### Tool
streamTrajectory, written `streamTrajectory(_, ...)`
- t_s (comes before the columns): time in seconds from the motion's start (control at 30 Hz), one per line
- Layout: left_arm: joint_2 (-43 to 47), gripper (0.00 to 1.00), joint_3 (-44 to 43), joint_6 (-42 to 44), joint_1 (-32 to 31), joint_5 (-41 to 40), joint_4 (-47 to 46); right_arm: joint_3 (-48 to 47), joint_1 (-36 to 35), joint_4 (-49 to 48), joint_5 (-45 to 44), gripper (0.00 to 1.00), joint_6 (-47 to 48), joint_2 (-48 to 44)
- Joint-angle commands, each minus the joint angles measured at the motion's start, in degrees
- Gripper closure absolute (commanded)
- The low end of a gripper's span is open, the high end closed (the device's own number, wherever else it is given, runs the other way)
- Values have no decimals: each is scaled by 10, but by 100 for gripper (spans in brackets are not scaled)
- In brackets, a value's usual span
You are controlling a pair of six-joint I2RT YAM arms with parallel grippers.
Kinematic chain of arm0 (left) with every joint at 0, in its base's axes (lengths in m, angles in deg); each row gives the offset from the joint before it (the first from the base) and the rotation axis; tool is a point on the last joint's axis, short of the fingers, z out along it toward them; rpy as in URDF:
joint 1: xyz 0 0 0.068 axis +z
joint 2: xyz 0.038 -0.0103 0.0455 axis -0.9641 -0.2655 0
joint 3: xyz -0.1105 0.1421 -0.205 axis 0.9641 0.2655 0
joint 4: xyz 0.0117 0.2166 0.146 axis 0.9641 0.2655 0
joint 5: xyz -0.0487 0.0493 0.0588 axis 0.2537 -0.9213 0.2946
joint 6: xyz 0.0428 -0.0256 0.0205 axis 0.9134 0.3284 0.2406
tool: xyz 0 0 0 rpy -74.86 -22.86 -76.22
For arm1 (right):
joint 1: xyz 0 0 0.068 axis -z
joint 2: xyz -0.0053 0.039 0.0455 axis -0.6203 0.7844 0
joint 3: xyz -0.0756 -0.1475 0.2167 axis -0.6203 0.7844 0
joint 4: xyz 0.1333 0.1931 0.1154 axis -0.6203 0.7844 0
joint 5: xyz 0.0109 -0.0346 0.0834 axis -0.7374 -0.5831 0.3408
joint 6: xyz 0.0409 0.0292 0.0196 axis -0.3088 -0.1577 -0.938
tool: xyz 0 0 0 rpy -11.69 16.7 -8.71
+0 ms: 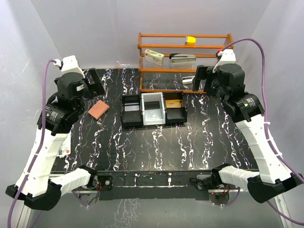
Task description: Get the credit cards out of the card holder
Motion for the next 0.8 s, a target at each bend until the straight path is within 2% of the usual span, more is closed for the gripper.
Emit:
streamTrajectory(0.0, 17, 1, 57, -6, 40, 42, -37, 56, 30, -38, 85, 2, -23, -30)
streamTrajectory(0.23, 33, 1, 190, -19, 107, 141, -81, 167, 79, -59, 223, 2, -61, -45)
streamTrajectory(0.37, -1, 1, 230, -31, 137, 180, -81, 211, 101, -57, 290, 2, -72, -42)
streamTrajectory(0.57, -113, 1, 208, -16, 169, 217, -71, 257, 121, -63, 359, 2, -85, -42)
streamTrajectory(0.77, -251, 1, 144, 17, 214, 270, -75, 279, 131, -66, 404, 2, -93, -38)
